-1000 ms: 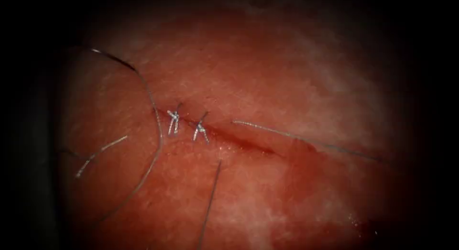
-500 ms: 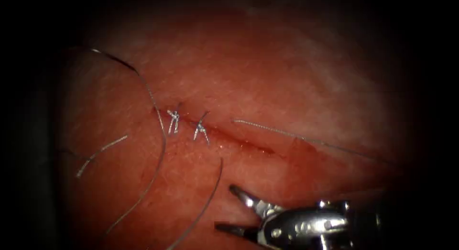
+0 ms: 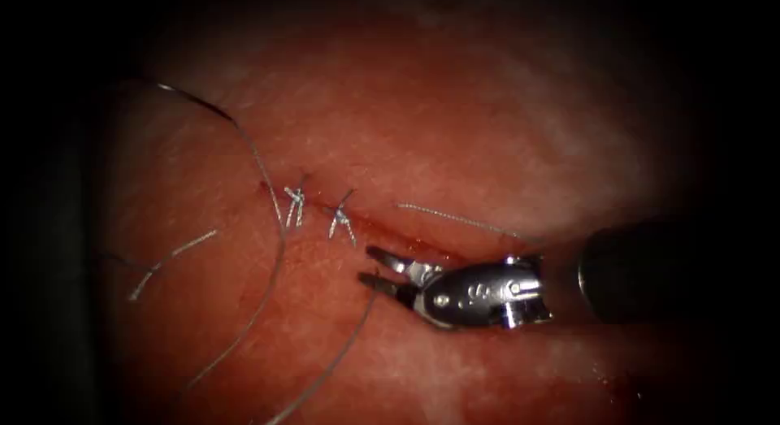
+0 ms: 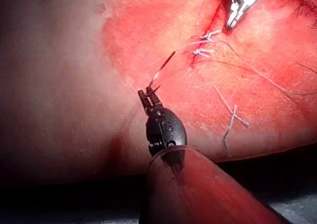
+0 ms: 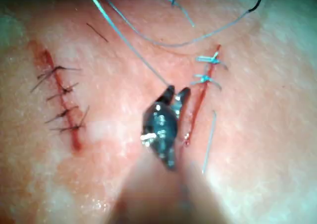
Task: Wound Closure
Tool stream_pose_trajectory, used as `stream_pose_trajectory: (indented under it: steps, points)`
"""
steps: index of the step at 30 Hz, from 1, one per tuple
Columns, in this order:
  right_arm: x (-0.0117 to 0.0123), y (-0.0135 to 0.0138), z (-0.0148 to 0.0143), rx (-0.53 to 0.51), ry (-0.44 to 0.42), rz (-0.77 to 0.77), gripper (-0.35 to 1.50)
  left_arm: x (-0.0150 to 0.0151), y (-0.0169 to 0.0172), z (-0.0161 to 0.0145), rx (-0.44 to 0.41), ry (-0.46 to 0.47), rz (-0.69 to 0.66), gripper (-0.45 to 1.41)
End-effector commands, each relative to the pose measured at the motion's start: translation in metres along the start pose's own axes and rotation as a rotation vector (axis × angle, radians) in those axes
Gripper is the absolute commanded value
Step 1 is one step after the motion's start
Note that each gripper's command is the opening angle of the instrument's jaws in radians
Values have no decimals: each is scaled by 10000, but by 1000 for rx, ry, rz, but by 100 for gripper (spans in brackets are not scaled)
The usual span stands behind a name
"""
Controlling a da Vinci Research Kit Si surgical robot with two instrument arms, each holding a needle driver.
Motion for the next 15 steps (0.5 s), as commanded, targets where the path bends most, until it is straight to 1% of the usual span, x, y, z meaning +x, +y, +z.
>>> stream_pose_trajectory:
  steps: [1, 3, 4, 5, 7, 8, 10, 11, 12, 13, 14, 15]
  points:
    - [-3, -19, 2, 35, -9, -4, -35, -9, 10, 2, -3, -2, -4, -45]
    - [0, -25, -7, 43, -12, -12, -35, -9, 9, 2, -3, -2, -4, -45]
    - [0, -25, -7, 43, -12, -12, -35, -9, 9, 2, -3, -2, -4, -45]
    - [6, -32, -17, 36, -19, -7, -35, -9, 10, 2, -3, -2, -4, -45]
    - [16, -42, -27, 38, -21, 2, -35, -9, 10, 2, -3, -3, -4, -45]
    - [33, -57, -39, 47, -20, 6, -35, -9, 9, 2, -3, -3, -4, -45]
    - [50, -72, -49, 62, -11, 7, -35, -9, 9, 2, -3, -3, 2, -45]
    - [74, -94, -59, 79, 2, 8, -35, -9, 10, 2, -3, -3, 2, -45]
    - [74, -94, -59, 79, 2, 8, -35, -9, 10, 2, -3, -3, 2, -45]
    - [99, -116, -68, 94, 17, 7, -35, -9, 10, 2, -2, -3, 2, -45]
    - [110, -126, -71, 103, 20, 6, -35, -9, 10, 2, -2, -3, 2, -45]
    - [133, -146, -78, 121, 27, 3, -35, -9, 10, 2, -2, -3, 2, -45]
